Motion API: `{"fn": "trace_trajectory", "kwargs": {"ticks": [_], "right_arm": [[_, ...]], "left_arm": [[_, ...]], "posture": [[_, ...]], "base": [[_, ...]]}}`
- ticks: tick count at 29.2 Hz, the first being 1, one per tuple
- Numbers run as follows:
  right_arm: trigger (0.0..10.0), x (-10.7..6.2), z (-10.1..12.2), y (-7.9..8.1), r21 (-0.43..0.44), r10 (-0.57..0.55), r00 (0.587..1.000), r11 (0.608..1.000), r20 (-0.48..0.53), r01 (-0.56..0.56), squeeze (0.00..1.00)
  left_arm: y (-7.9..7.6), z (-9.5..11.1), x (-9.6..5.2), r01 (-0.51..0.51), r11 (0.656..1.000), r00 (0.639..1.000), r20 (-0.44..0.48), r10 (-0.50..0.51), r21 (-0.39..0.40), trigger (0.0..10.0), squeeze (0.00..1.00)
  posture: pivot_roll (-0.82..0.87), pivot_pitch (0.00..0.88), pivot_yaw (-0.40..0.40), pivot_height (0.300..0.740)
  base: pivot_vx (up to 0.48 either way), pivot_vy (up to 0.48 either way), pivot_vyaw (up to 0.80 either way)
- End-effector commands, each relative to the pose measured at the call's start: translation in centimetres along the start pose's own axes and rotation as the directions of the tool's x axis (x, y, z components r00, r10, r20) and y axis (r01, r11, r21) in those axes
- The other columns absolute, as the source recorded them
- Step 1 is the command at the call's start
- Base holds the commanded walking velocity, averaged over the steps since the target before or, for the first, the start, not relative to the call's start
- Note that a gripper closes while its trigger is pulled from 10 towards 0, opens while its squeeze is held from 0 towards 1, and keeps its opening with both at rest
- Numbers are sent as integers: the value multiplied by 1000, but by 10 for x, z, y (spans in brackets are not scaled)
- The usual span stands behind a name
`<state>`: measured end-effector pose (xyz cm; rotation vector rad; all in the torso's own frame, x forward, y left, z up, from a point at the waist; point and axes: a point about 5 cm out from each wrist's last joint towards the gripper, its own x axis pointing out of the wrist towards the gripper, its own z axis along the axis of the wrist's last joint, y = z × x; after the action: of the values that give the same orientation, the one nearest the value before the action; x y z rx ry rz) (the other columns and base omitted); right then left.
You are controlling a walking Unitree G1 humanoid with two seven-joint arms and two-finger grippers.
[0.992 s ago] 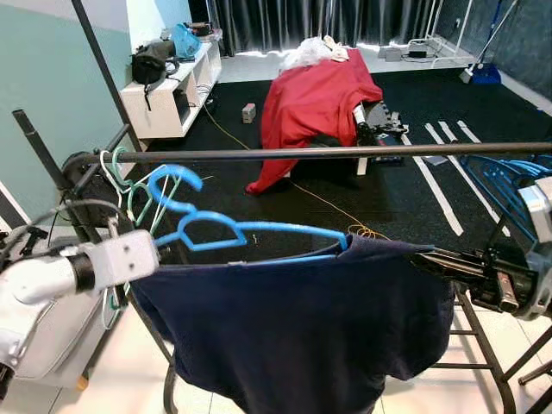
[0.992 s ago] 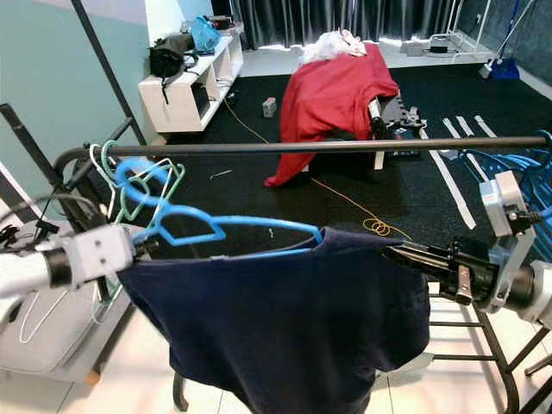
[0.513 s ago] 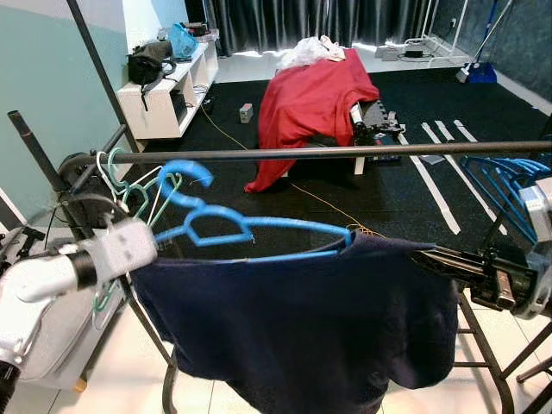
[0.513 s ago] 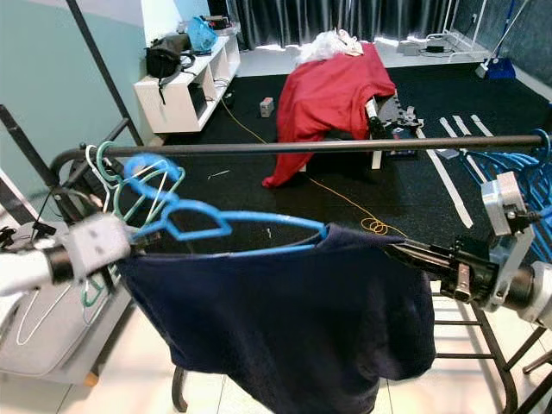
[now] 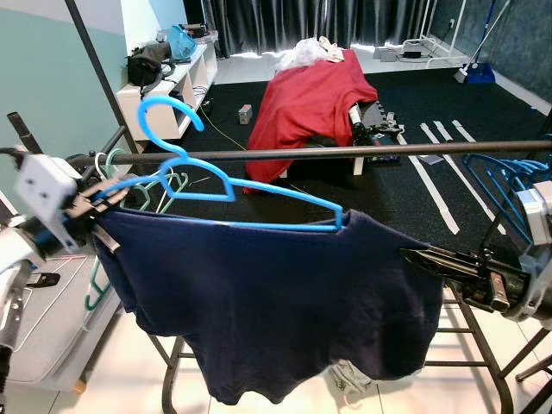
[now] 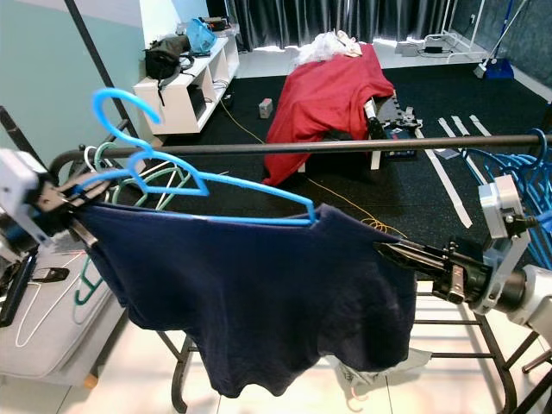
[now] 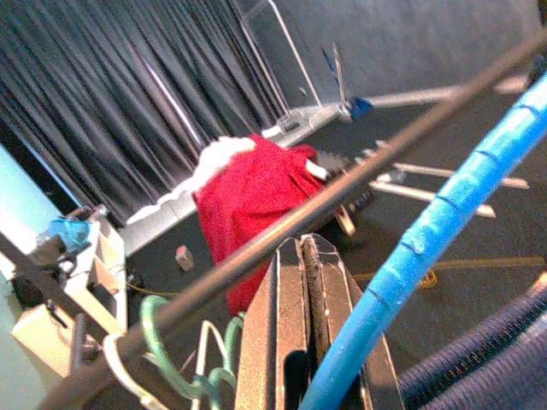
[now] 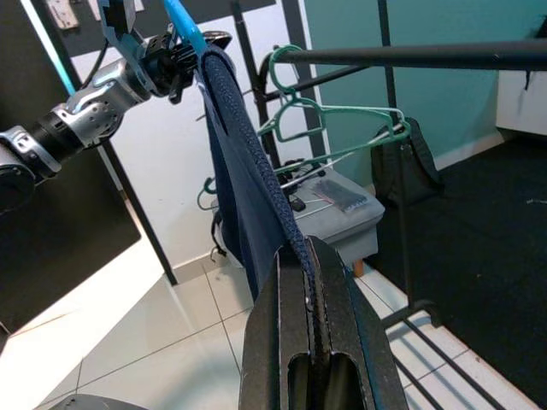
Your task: Hang hanger
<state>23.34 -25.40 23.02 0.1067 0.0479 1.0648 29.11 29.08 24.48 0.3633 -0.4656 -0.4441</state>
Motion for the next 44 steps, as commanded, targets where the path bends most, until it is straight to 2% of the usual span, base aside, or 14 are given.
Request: {"fn": "trace_trajectory", "kwargs": {"ticks": [1, 6, 14, 16, 19, 21, 25, 26, 28, 31, 37, 40, 43, 44], "right_arm": [[0, -6, -5, -5, 20, -59, 998, 998, -11, 59, 0], [0, -3, -9, -3, 34, -55, 998, 998, -7, 55, 0], [0, 16, -21, 5, 74, -2, 1000, 997, -1, 3, 0], [0, 31, -31, 9, 88, 29, 999, 996, -24, -27, 0], [0, 38, -35, 10, 90, 38, 999, 995, -39, -35, 0], [0, 51, -54, 9, 79, 13, 989, 997, -148, -2, 0], [0, 51, -70, 3, 37, -45, 963, 998, -266, 57, 0], [0, 49, -85, -3, -11, -105, 922, 994, -372, 108, 0], [0, 49, -85, -3, -11, -105, 922, 994, -372, 108, 0], [0, 37, -110, -15, -98, -208, 816, 978, -540, 184, 0], [0, 25, -125, -22, -158, -284, 732, 958, -620, 238, 0], [0, 14, -134, -30, -224, -363, 664, 931, -654, 289, 0], [0, 14, -136, -31, -231, -374, 669, 927, -642, 297, 0], [0, 22, -131, -29, -207, -368, 724, 929, -583, 305, 0]], "left_arm": [[26, 3, -17, -181, 979, 980, 60, 187, -94, 10000, 0], [34, 7, -21, -244, 950, 954, 129, 271, -195, 10000, 0], [12, 4, -2, -185, 920, 943, 202, 265, -345, 10000, 0], [-16, 4, 19, -119, 890, 937, 248, 247, -439, 10000, 0], [-29, 5, 28, -88, 875, 934, 267, 239, -475, 10000, 0], [-53, 8, 46, -43, 838, 921, 304, 245, -544, 10000, 0], [-56, 11, 51, -36, 822, 912, 317, 259, -568, 10000, 0], [-58, 13, 55, -28, 813, 906, 328, 266, -582, 10000, 0], [-58, 13, 55, -28, 813, 906, 328, 266, -582, 10000, 0], [-45, 22, 54, -47, 797, 884, 346, 313, -602, 10000, 0], [-25, 31, 47, -108, 814, 867, 347, 358, -571, 10000, 0], [-7, 25, 37, -257, 829, 864, 265, 427, -497, 10000, 0], [6, 21, 29, -340, 799, 839, 224, 496, -495, 10000, 0], [15, 18, 23, -384, 766, 821, 188, 539, -515, 10000, 0]], "posture": [[-192, 0, 55, 740], [-192, 0, 55, 740], [-184, 0, 52, 740], [-176, 0, 55, 740], [-176, 0, 55, 740], [-175, 0, 61, 740], [-173, 0, 61, 740], [-173, 0, 64, 740], [-173, 0, 64, 740], [-168, 0, 68, 740], [-162, 0, 74, 740], [-163, 0, 78, 740], [-163, 0, 78, 740], [-156, 0, 78, 740]], "base": [[0, 0, 0], [0, 0, 0], [0, 0, 0], [0, 0, 0], [0, 0, 0], [0, 0, 0], [0, 0, 0], [0, 0, 0], [0, 0, 0], [0, 0, 0], [0, 0, 0], [0, 0, 0], [0, 0, 0], [0, 0, 0]]}}
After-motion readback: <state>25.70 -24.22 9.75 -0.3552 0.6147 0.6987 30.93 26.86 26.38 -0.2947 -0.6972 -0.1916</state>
